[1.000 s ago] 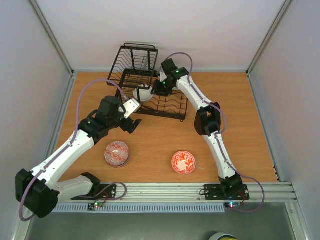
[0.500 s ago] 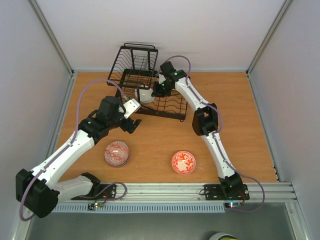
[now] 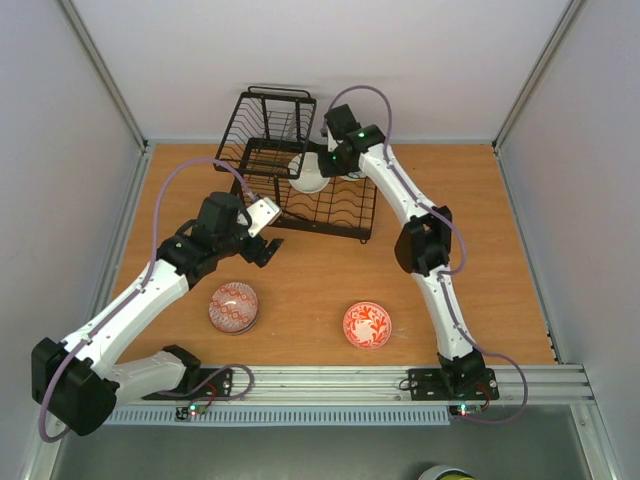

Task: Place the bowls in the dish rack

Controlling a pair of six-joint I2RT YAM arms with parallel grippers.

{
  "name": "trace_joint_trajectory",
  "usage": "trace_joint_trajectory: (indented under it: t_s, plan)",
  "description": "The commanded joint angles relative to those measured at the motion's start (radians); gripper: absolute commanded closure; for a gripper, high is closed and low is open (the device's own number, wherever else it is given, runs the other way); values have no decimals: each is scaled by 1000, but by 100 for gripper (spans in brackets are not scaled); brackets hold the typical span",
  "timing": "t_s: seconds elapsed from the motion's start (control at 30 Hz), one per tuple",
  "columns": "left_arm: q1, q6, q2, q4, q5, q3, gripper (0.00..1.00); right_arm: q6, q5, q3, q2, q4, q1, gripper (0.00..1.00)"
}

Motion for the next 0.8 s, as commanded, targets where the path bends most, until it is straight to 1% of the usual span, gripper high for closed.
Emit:
trace_joint_trajectory:
  t_s: [0.0,0.1,0.17,0.23,0.27,0.33,0.4,0.43,0.5,0.57,0.63,0.67,0.73,0.77]
  plan:
    - [7,4,-12,39,-9,-7,1,-92,211,-106,-201,80,-1,99]
    - [7,4,-16,37,-11,-6,1,-176,350,-283,-312,190,16,99]
    - [7,4,-19,37,-11,-6,1,-266,477,-452,-409,325,34,99]
    - [7,2,-18,38,-7,-6,1,-353,540,-614,-489,476,41,99]
    - [7,2,-17,38,-6,-6,1,-401,559,-700,-527,570,41,99]
    - [7,1,-19,38,-6,-5,1,-536,596,-891,-610,836,46,99]
    - [7,0,-22,37,-9,-7,1,-701,628,-1061,-650,1098,54,99]
    - [8,0,-21,37,-9,-7,1,-759,639,-1115,-658,1198,54,99]
    - [8,1,-20,38,-8,-7,1,-834,674,-1165,-650,1307,55,99]
    - [9,1,-16,39,-6,-9,1,-912,675,-1212,-644,1430,55,99]
    - [9,1,-14,38,-7,-8,1,-1025,659,-1292,-629,1627,60,99]
    - [9,1,-14,39,-8,-8,1,-1110,670,-1303,-606,1718,64,99]
    - [9,1,-14,38,-10,-8,1,-1219,697,-1309,-546,1887,71,99]
    - [10,2,-14,39,-11,-9,1,-1298,705,-1309,-517,1973,73,99]
